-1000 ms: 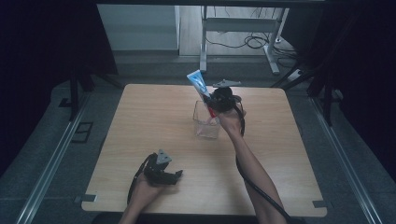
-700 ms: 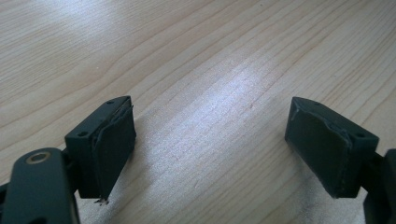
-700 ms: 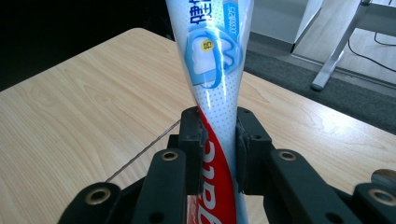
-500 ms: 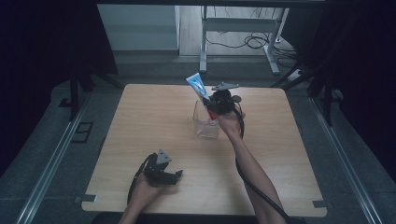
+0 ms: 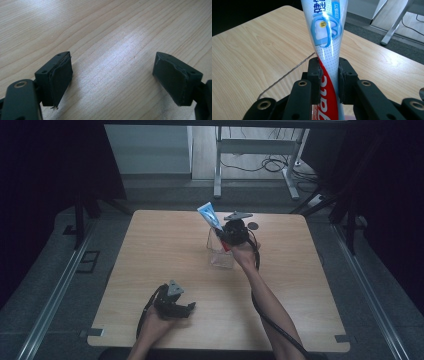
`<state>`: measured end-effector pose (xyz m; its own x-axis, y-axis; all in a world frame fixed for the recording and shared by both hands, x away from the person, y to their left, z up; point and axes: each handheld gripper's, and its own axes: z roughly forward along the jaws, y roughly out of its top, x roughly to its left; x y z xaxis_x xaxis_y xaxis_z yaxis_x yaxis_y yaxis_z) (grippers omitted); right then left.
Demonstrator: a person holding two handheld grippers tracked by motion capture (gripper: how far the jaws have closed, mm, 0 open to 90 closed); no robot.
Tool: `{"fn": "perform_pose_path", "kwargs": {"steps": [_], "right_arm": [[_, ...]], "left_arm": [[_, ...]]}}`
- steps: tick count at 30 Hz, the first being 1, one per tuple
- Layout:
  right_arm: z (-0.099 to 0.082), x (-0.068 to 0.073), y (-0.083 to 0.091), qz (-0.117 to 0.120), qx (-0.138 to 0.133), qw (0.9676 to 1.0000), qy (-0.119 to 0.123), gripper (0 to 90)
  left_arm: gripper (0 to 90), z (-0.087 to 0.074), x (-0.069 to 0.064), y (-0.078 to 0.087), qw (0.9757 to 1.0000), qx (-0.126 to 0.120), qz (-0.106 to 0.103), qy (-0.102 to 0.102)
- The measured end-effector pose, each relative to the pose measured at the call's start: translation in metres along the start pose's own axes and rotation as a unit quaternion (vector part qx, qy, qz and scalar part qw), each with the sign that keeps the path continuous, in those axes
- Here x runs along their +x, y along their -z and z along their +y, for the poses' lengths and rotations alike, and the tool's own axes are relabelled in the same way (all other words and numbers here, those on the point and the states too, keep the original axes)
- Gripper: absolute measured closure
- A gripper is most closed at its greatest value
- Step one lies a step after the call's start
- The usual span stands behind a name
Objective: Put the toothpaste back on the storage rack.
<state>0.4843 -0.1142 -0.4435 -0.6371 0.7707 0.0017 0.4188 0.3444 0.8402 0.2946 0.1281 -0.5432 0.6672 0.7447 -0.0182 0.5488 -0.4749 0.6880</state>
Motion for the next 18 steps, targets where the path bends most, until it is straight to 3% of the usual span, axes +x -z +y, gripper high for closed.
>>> {"fn": "perform_pose_path", "kwargs": {"steps": [18], "right_arm": [[-0.0053, 0.0008, -0.0021, 0.007, 0.018, 0.9998, 0.006, 73.5]], "left_arm": [[16.2, 0.0000, 0.0000, 0.0000, 1.0000, 0.000, 0.000, 0.000]]}}
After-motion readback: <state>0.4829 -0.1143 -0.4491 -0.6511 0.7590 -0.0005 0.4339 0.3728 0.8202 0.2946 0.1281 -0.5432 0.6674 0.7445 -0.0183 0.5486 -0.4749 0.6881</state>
